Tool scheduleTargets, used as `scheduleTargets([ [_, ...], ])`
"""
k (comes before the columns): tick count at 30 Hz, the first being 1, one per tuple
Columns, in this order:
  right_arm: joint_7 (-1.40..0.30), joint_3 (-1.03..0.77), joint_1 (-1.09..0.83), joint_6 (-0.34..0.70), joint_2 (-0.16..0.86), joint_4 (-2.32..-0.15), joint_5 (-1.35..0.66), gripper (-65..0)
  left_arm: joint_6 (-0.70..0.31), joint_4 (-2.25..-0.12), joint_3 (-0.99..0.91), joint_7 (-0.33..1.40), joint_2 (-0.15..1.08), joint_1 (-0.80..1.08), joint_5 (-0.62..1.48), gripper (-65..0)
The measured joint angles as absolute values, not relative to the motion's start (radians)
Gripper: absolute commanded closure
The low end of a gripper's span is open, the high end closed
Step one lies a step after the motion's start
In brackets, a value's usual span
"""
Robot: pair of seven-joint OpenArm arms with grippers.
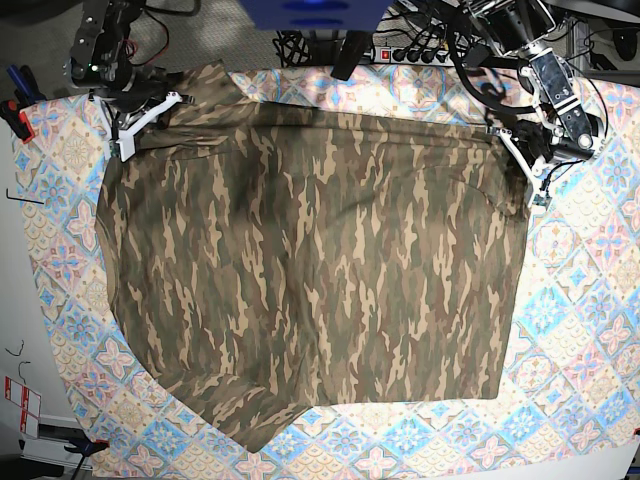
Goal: Fold the T-shirt properly
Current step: 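Lift the shoulder edge with both grippers and pull toward the hem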
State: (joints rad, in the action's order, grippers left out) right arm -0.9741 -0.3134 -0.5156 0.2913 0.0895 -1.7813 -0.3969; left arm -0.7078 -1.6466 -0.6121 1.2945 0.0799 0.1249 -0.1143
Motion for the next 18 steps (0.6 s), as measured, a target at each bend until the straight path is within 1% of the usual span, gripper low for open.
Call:
scheduleTargets([
  [6, -0.979, -0.37, -0.484, 0.28, 0.091, -1.781, -0.404, -0.7, -0.707, -1.647, -0.612, 1.366, 0.08, 0.082, -0.123, 0.0],
  [10, -0.983, -0.379, -0.464, 0.28, 0.103, -1.794, -0.404, -0.7, -0.707, -1.647, -0.612, 1.367, 0.079, 0.074, -0.125, 0.0],
  [18, -0.982, -0.379, -0.385, 0.279, 0.103, -1.807, -0.403, -0.7, -0.707, -1.644, -0.612, 1.4, 0.078, -0.007, -0.134, 0.0],
])
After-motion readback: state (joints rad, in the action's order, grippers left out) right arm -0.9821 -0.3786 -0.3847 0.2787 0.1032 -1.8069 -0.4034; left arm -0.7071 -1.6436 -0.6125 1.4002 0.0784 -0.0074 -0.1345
